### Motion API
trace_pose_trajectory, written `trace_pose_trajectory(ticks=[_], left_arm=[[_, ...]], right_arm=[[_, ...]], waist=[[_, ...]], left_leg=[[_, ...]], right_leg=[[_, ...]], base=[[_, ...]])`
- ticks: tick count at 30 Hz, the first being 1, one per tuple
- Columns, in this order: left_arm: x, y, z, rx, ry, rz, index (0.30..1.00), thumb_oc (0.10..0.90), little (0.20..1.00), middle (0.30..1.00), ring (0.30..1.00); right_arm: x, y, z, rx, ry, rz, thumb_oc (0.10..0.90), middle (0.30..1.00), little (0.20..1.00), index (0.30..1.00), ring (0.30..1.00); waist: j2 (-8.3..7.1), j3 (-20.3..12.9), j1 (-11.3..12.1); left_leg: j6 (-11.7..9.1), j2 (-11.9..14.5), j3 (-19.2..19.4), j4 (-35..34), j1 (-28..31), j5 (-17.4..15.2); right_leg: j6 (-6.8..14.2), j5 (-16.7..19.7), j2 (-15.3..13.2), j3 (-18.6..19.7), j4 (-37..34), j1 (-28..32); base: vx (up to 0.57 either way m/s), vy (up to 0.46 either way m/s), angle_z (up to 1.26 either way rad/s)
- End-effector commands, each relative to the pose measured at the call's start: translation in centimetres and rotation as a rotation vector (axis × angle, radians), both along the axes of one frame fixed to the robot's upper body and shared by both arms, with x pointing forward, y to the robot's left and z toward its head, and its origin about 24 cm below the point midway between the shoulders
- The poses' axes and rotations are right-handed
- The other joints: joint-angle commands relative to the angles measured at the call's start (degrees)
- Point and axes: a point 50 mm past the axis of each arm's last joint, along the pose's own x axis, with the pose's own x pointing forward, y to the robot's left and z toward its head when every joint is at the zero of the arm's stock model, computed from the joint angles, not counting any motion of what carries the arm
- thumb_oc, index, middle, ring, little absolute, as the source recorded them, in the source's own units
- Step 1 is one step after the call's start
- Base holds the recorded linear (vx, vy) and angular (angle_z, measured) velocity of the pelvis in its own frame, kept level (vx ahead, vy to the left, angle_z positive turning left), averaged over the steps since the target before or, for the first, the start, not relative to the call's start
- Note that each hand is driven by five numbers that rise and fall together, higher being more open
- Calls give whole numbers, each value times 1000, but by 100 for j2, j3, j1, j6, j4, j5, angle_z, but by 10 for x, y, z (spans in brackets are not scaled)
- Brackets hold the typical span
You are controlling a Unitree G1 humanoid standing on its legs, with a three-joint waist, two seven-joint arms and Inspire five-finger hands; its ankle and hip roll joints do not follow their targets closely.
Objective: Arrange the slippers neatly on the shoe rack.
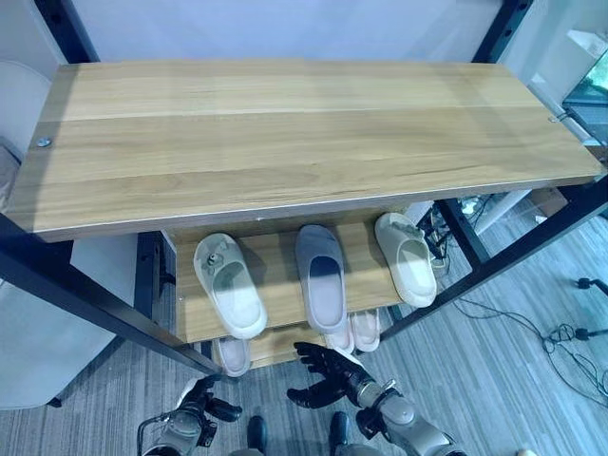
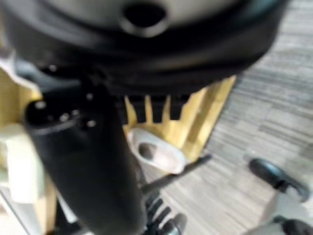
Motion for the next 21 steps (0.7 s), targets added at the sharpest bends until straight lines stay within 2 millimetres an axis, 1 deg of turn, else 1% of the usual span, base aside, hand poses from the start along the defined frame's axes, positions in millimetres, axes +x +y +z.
trace_pose_trajectory(ticks=[1, 3, 4, 5, 6, 10, 13, 14, 15, 17, 18, 19, 21], left_arm=[[-9, -13, -7, -7, 40, -29, 900, 800, 900, 900, 900], [-12, -16, -9, -9, 51, -41, 900, 800, 900, 900, 900], [-20, -22, -13, -11, 85, -64, 900, 800, 900, 900, 900], [-25, -23, -15, -12, 99, -66, 900, 800, 900, 900, 900], [-25, -23, -15, -12, 99, -66, 900, 800, 900, 900, 900], [-39, -25, -20, -17, 150, -82, 900, 800, 900, 900, 900], [-45, -22, -21, -8, 173, -85, 900, 800, 900, 900, 900], [-45, -23, -21, -8, 173, -85, 900, 800, 900, 900, 900], [-49, -22, -22, -2, 189, -87, 900, 800, 900, 900, 900], [-50, -22, -22, -7, 195, -76, 900, 800, 900, 900, 900], [-50, -22, -22, -18, 188, -51, 900, 800, 900, 900, 900], [-50, -22, -22, -18, 188, -51, 900, 800, 900, 900, 900], [-45, -22, -21, -23, 168, -33, 900, 800, 900, 900, 900]], right_arm=[[3, -1, 24, 20, -128, 101, 800, 900, 900, 900, 900], [2, -2, 26, 14, -136, 118, 800, 900, 900, 900, 900], [3, 0, 32, 32, -158, 137, 800, 900, 900, 900, 900], [3, 1, 36, 67, -158, 140, 800, 900, 900, 900, 900], [3, 1, 36, 67, -157, 140, 800, 900, 900, 900, 900], [7, 14, 54, 170, -165, 223, 800, 900, 900, 900, 900], [11, 30, 76, 275, -191, 309, 800, 900, 900, 900, 900], [11, 29, 76, 275, -190, 309, 800, 900, 900, 900, 900], [13, 40, 94, 343, -223, 364, 800, 900, 900, 900, 900], [15, 45, 104, 377, -244, 380, 800, 900, 900, 900, 900], [17, 49, 118, 421, -284, 402, 800, 900, 900, 900, 900], [17, 49, 118, 421, -284, 401, 800, 900, 900, 900, 900], [18, 51, 134, 452, -339, 423, 800, 900, 900, 900, 900]], waist=[[132, -186, 19], [151, -202, 26], [183, -269, 43], [197, -292, 52], [200, -289, 52], [230, -362, 123], [243, -394, 173], [245, -389, 171], [242, -403, 194], [246, -417, 195], [240, -432, 190], [241, -432, 188], [231, -438, 165]], left_leg=[[-132, 191, -265, 618, -400, -428], [-138, 184, -278, 519, -332, -404], [-157, 162, -311, 308, -213, -354], [-165, 156, -308, 230, -156, -329], [-165, 156, -308, 219, -144, -324], [-207, 177, -328, 46, -4, -270], [-235, 204, -333, 11, 62, -254], [-235, 204, -333, 10, 67, -254], [-251, 225, -334, -11, 104, -241], [-260, 244, -327, -29, 131, -235], [-274, 255, -321, -31, 123, -226], [-274, 255, -322, -31, 122, -225], [-298, 268, -332, -31, 72, -196]], right_leg=[[223, -723, 40, 77, 473, 155], [223, -726, 48, 64, 406, 226], [238, -726, 61, 27, 249, 356], [241, -718, 74, 19, 203, 400], [241, -716, 75, 19, 197, 409], [251, -697, 105, -29, 24, 554], [239, -715, 133, -35, -4, 622], [239, -716, 134, -36, -5, 627], [228, -732, 159, -35, -18, 655], [219, -745, 173, -43, -25, 680], [214, -756, 190, -55, -37, 694], [213, -756, 190, -56, -37, 694], [210, -754, 196, -83, -38, 682]], base=[[62, -18, -13], [38, -18, -8], [42, -24, 2], [42, -24, 6], [24, -15, 7], [32, -29, 3], [18, -17, 3], [16, -32, 3], [14, -25, 3], [6, -32, 6], [-5, -28, 5], [-5, -34, 4], [-24, -30, 7]])
